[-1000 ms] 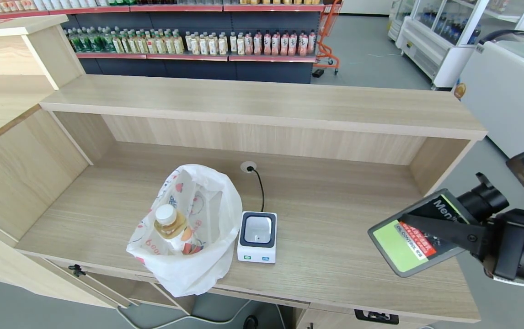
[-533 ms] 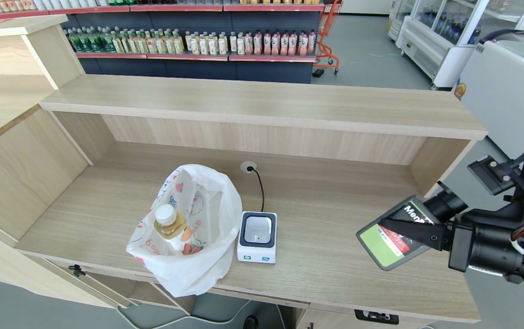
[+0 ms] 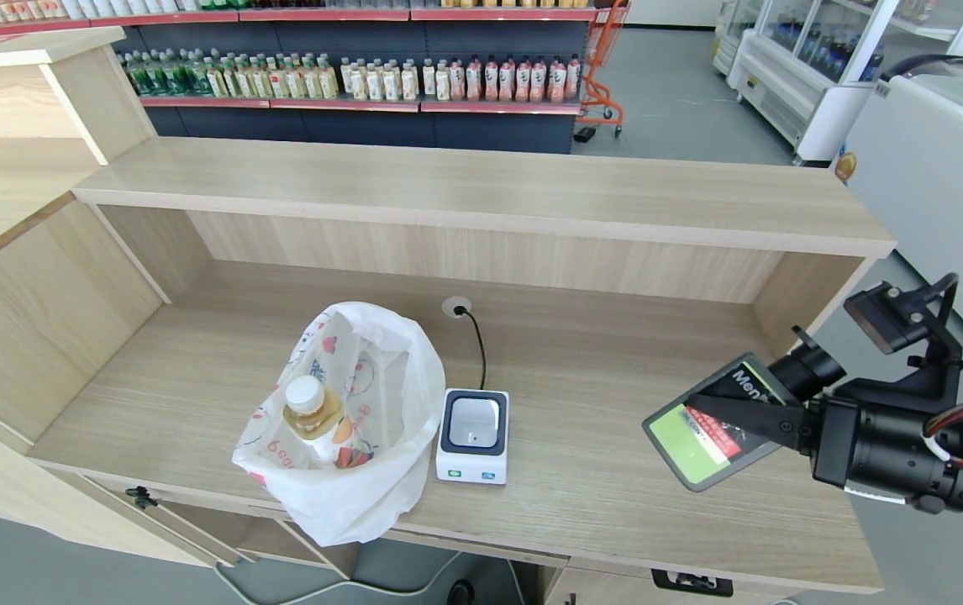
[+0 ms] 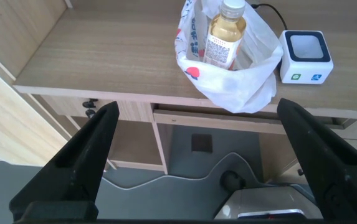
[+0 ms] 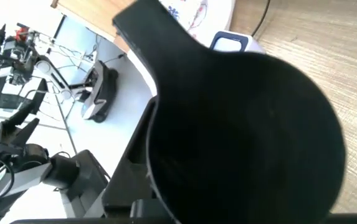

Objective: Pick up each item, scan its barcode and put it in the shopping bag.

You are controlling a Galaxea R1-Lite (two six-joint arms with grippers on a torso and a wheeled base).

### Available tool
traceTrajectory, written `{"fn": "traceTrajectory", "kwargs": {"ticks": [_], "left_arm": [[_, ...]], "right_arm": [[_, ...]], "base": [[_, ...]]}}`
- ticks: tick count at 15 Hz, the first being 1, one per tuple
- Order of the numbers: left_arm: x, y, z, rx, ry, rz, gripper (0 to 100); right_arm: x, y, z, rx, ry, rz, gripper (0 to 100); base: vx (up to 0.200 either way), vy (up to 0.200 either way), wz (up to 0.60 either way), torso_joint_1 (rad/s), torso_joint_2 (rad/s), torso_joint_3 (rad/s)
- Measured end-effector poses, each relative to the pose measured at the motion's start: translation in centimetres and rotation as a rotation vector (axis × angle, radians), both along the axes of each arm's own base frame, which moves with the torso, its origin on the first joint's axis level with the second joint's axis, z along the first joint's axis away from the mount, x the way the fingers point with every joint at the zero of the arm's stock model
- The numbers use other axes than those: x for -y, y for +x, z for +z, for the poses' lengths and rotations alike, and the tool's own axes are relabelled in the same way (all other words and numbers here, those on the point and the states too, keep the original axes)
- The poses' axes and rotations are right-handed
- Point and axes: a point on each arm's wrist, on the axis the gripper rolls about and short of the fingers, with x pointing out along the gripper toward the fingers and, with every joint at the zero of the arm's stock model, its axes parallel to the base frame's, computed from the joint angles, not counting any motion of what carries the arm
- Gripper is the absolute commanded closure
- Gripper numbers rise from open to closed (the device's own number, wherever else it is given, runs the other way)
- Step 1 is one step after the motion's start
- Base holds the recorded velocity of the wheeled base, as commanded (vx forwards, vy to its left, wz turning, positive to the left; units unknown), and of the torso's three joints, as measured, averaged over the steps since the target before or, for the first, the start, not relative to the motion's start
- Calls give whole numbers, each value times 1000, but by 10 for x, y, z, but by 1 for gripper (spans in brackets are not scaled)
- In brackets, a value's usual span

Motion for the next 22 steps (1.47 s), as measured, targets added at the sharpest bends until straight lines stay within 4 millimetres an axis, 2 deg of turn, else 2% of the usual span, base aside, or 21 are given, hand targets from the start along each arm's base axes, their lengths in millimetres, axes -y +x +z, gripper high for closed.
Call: {"fn": "traceTrajectory", "kwargs": {"ticks": [7,10,15,22], "left_arm": [[0,0,0,0,0,-1,0],[0,0,0,0,0,0,0],[0,0,0,0,4,-1,0],[0,0,0,0,4,0,0]], "right_arm": [[-3,8,-8,-21,-8,5,100],[-7,18,-13,1,-20,-40,100],[-16,41,-28,0,-48,-115,100],[-34,81,-63,-10,-124,-179,100]], "base": [[0,200,0,4,0,3],[0,200,0,2,4,2],[0,0,0,0,0,0],[0,0,0,0,0,0]]}}
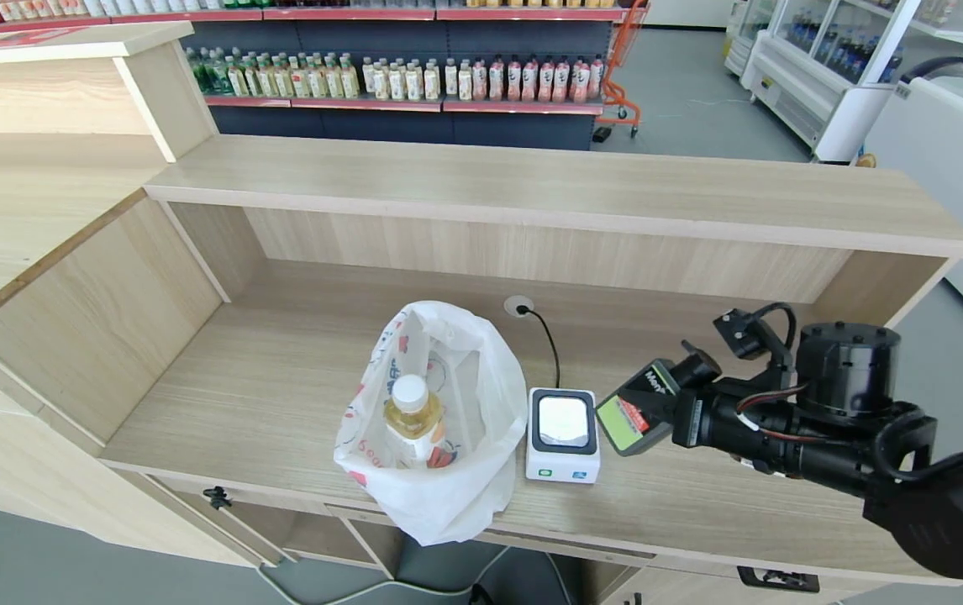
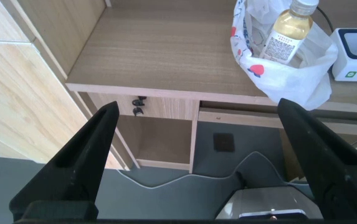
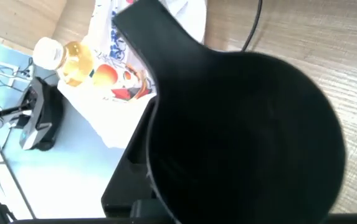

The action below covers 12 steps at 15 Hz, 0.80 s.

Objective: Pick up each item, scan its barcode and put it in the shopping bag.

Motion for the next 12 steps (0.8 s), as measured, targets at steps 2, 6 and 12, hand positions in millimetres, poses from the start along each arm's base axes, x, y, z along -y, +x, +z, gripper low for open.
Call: {"fn": "traceTrajectory", "kwargs": {"ticks": [2,6,12], "left_arm": [[0,0,0,0,0,0,0],[0,0,0,0,0,-1,0],[0,0,0,0,1,0,0]], "right_arm": [[-3,9,-6,4,3,3,100],[-12,22,-13,-4,12,44,100],[-22,32,-23,18,22,65,100]], "base": [[0,0,0,0,0,0],[0,0,0,0,0,0],[0,0,0,0,0,0]]}}
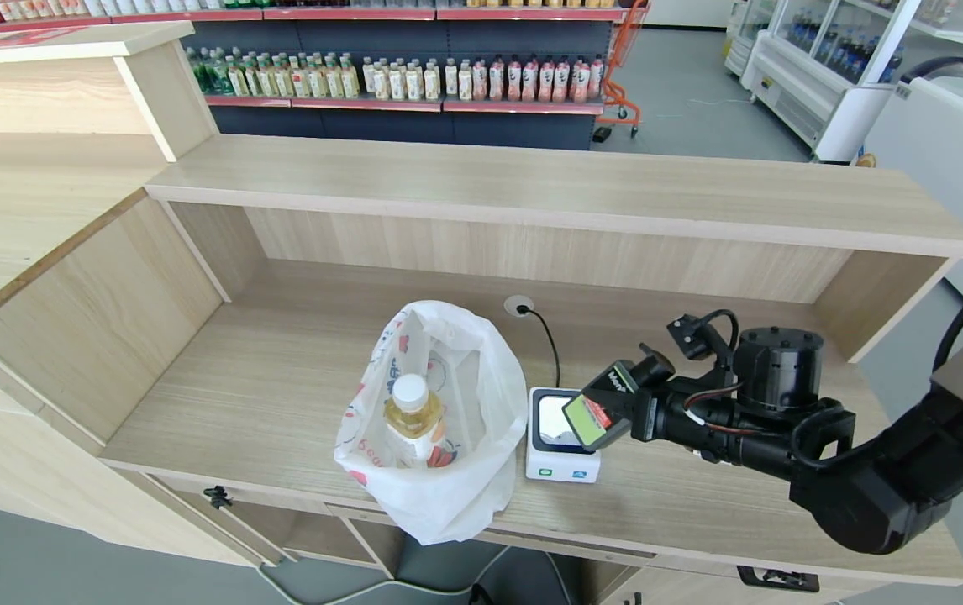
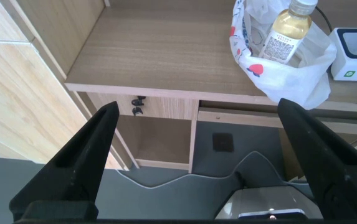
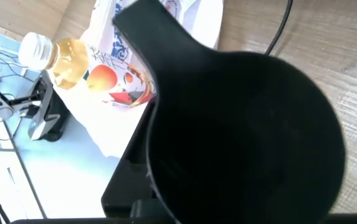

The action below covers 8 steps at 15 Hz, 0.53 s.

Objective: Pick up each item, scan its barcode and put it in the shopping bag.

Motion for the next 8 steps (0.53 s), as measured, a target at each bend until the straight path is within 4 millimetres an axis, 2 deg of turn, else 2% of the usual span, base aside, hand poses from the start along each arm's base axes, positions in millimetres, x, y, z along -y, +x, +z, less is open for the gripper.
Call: {"fn": "traceTrajectory", "kwargs": {"ticks": [8], "left_arm": [[0,0,0,0,0,0,0]], "right_arm": [[-14,16,-16,3,4,33,100]], "base": [[0,0,0,0,0,0]]}}
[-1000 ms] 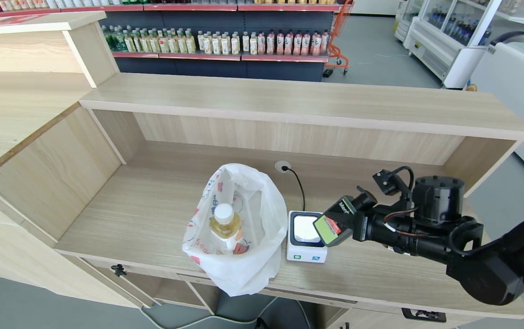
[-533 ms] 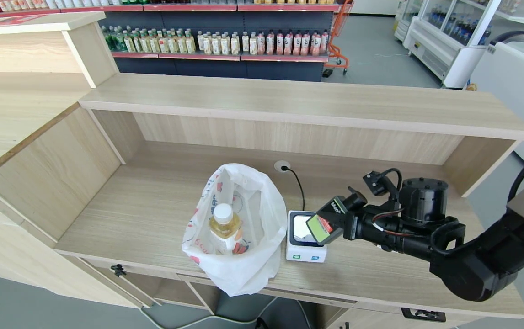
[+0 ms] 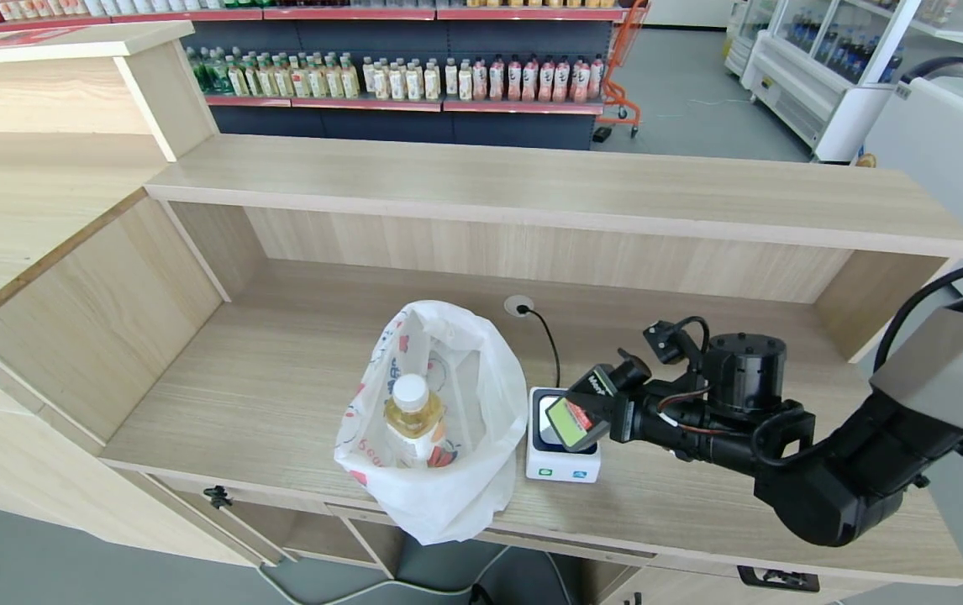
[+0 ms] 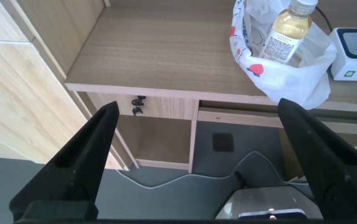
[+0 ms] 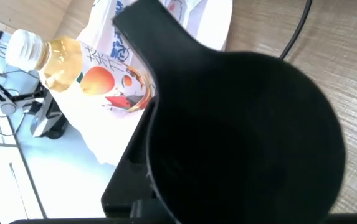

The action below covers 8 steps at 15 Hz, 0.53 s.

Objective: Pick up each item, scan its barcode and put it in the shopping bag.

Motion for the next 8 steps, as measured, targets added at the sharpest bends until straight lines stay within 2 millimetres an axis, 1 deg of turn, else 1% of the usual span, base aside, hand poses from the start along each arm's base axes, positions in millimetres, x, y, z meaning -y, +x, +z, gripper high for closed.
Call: {"fn": "traceTrajectory", "kwargs": {"ticks": [4,8], "left_arm": [[0,0,0,0,-1,0,0],[0,0,0,0,-1,0,0]], "right_arm": [[-5,8,-4,6,0,3,100],[-11,9,-8,15,1,14,100]], "base": [[0,0,0,0,0,0],[0,0,0,0,0,0]]}}
